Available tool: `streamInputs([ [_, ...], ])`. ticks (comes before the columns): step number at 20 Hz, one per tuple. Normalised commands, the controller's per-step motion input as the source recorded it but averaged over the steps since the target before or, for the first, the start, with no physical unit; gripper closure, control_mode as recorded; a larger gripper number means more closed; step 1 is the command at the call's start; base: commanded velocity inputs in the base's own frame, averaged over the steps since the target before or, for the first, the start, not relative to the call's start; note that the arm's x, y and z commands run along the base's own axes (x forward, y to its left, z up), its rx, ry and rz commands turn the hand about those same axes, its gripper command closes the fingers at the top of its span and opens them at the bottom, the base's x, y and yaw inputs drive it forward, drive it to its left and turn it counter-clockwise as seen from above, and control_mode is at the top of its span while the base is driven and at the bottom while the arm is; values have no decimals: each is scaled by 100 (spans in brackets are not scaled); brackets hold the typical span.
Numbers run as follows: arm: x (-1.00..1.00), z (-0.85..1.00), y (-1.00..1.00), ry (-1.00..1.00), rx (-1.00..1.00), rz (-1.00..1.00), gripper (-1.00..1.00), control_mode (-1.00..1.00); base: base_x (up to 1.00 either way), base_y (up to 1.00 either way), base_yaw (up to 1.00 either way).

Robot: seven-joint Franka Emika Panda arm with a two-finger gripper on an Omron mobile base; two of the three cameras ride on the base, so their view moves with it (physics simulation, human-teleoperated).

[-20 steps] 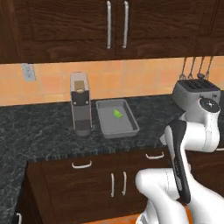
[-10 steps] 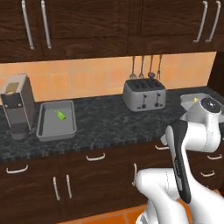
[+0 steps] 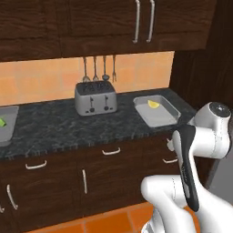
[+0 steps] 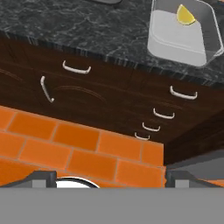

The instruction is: Place one lemon wedge and one fish in each tupperware on the nearby counter, to pack two identical lunches.

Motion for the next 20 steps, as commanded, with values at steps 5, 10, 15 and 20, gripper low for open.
streamInputs([
  [5,0,0,0,0,0,0,-100,100,-4,-100,-20],
  [10,0,0,0,0,0,0,-100,100,0,-100,-19],
  [15,0,0,0,0,0,0,-100,100,0,-100,-14],
  [20,0,0,0,0,0,0,-100,100,0,-100,-7],
])
